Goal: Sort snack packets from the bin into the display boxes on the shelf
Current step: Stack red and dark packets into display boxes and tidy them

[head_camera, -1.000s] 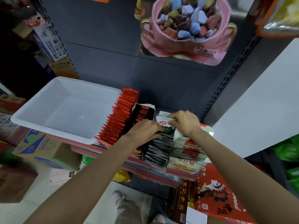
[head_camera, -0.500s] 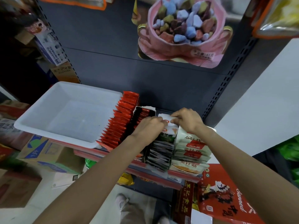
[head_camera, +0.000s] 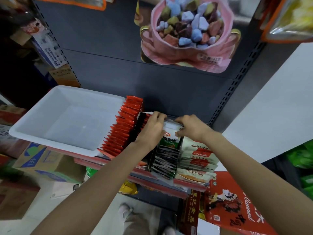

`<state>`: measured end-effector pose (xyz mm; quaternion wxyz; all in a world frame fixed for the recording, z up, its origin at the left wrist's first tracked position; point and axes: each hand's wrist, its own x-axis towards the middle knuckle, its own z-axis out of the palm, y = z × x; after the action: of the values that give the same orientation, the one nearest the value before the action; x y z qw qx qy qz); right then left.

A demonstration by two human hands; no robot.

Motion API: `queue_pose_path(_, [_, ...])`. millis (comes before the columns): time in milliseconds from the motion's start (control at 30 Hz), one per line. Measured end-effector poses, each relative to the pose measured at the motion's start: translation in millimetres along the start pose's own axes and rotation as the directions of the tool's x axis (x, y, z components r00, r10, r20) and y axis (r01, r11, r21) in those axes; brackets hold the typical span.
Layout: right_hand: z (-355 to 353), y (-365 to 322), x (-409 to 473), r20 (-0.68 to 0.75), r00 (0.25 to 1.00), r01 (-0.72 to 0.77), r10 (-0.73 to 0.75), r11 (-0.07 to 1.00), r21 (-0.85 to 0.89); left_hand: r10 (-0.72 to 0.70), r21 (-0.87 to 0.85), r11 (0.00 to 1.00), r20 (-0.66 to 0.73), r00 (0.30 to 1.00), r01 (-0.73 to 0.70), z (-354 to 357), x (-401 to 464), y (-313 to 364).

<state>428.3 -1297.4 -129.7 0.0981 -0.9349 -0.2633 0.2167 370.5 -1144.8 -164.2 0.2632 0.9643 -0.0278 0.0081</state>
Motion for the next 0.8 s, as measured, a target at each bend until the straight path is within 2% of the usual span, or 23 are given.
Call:
queue_pose_path(67, [6,-4,-2,-0.05,0.998,-0.03,0.024,0.992,-0.125,0.029,0.065,0.997,-0.034,0.999,-0.027,3,-2,-2])
queue_pose_path(133, [8,-6,-4,-0.053,0.998,-0.028,0.019,0.984,-0.178,0.078,0.2,0.977,-0.024,0.997,-0.071,6,-2,-5])
queue_pose_path(200, [9,-6,-4,-0.048,0.999,-0.018,0.01,0.987,-0.161,0.109,0.308,0.946,-0.009,0.994,-0.101,10,-4,-8])
queue_pose_path(267, [9,-4,0,-0.056,0.998,-0.024,0.019,0.996,-0.082,0.125,0.345,0.93,0.039,0.991,-0.131,15,-7,-11])
queue_pose_path(333, [8,-1,4,-0.072,0.997,-0.029,0.03,1.0,0.012,0.121,0.264,0.953,0.109,0.987,-0.146,20,-11,-12])
queue_pose_path(500, [11,2,6,-0.065,0.998,0.012,-0.01,0.999,0.037,0.112,0.033,0.992,0.251,0.962,-0.124,14,-6,-8])
queue_pose_path(567, [14,4,6,-0.077,0.997,0.034,-0.033,0.999,0.013,0.126,-0.016,0.992,0.178,0.976,-0.125,12,-6,-8])
queue_pose_path(600, [16,6,6,-0.099,0.994,0.041,-0.04,0.999,0.002,0.145,-0.028,0.989,0.087,0.986,-0.144,11,-8,-9])
queue_pose_path(667, [19,9,5,-0.159,0.987,0.035,-0.038,0.999,-0.02,0.241,0.044,0.97,-0.092,0.966,-0.238,10,-13,-13])
queue_pose_path(700, [20,11,3,-0.179,0.983,0.031,-0.036,0.999,-0.031,0.291,0.076,0.956,-0.104,0.951,-0.284,8,-16,-15])
queue_pose_path(733, [22,12,2,-0.189,0.981,0.027,-0.033,0.999,-0.036,0.318,0.064,0.947,-0.053,0.946,-0.315,6,-18,-17])
queue_pose_path(800, [22,13,2,-0.192,0.981,0.02,-0.023,1.0,-0.019,0.307,0.036,0.948,0.168,0.937,-0.317,2,-20,-18])
